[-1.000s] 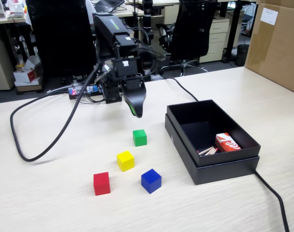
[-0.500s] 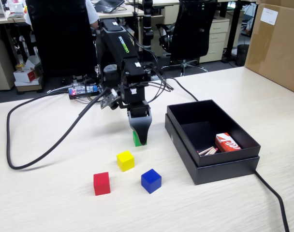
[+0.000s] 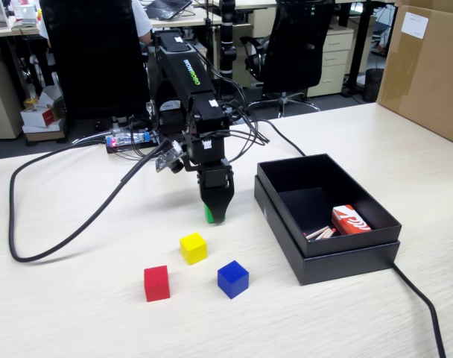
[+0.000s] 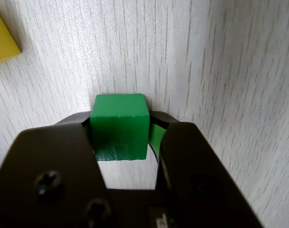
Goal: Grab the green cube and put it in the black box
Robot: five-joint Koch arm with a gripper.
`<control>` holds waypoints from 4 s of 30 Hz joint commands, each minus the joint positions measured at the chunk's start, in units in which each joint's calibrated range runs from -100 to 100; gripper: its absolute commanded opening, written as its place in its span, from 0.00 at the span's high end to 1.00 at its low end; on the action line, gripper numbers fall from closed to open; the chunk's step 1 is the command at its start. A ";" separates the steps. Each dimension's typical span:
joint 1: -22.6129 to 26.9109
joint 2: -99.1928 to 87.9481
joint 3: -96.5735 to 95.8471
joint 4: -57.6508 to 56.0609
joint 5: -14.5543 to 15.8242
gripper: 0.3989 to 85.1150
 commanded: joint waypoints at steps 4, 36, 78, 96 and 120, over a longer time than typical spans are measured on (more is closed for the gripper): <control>1.66 -14.92 0.93 -7.10 0.20 0.98; 13.87 7.34 33.57 -10.47 7.23 0.97; -0.78 -64.49 -12.57 4.05 -6.35 0.44; -5.67 -89.97 -61.71 21.58 -8.01 0.39; -7.03 -89.85 -86.28 48.45 -13.92 0.42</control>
